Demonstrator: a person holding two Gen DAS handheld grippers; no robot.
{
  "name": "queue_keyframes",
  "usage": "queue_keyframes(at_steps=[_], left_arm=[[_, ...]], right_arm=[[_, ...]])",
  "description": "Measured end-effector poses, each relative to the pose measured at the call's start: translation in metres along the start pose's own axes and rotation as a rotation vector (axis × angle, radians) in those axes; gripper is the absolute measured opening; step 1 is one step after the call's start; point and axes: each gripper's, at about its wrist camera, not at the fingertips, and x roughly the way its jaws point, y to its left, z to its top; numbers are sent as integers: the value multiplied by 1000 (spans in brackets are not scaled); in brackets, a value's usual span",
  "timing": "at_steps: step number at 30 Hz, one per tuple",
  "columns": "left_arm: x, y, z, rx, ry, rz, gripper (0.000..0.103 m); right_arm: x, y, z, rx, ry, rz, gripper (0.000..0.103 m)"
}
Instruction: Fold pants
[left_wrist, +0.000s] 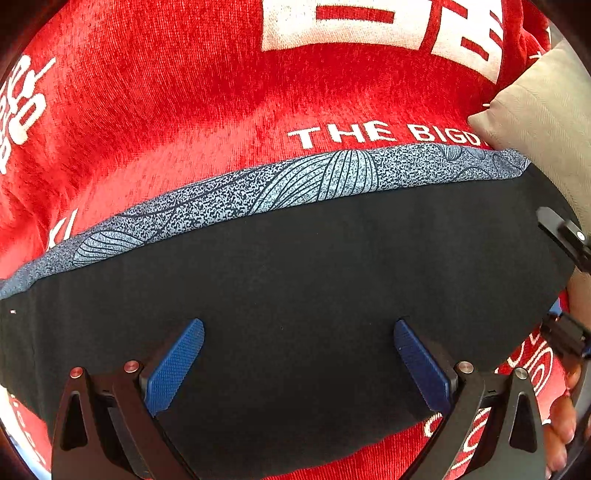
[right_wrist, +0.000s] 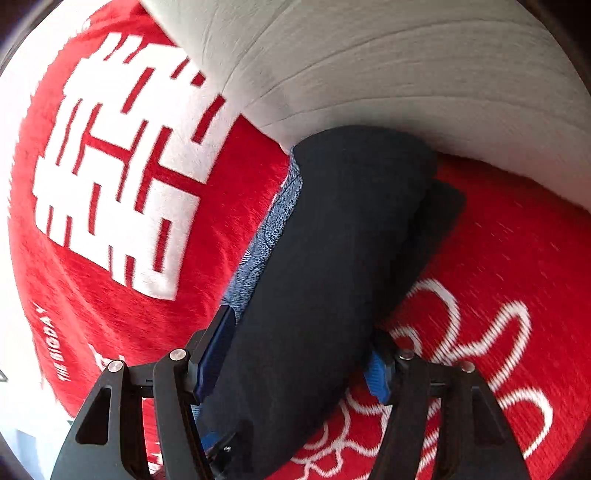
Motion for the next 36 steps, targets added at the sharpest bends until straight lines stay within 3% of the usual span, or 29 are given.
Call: queue_keyframes(at_steps=[1, 2, 3, 5, 6, 10, 13, 17, 23, 28, 31, 33, 36], left_arm=[[-1, -1, 0, -2, 1, 4, 103], [-2, -3, 1, -3, 6, 9, 103], [-4, -3, 1, -5, 11, 12, 101], [-11, -6, 5, -3, 7, 10, 87], [-15, -8, 6, 4, 0, 6, 86], [-32, -19, 9, 22, -56, -46, 86], [-13, -23, 2, 5, -25, -90, 86], [-7, -32, -16, 43, -137, -53, 86], [-9, -21, -18, 38, -152, -97, 86], [-16, -2, -26, 41, -166, -146, 86], [-21, 12, -24, 40, -123, -200, 86], [-30, 30, -22, 9, -94, -242, 86], [-48, 67, -22, -42, -104, -243, 86]], right_arm=[[2, 4, 2, -18, 14, -49, 48], [4, 7, 4, -38, 27, -102, 19], [4, 8, 6, -46, 37, -105, 17], [1, 14, 7, -82, 48, -117, 15], [-3, 23, 7, -131, 42, -128, 15], [-19, 51, 3, -232, 17, -110, 15], [-23, 67, -2, -300, 26, -108, 14], [-20, 84, -10, -405, 38, -139, 13], [-24, 111, -24, -525, 46, -159, 13], [-27, 145, -51, -696, 49, -192, 13], [-27, 165, -68, -782, 43, -203, 13], [-27, 181, -83, -854, 42, -210, 13], [-21, 201, -107, -949, 43, -236, 13]])
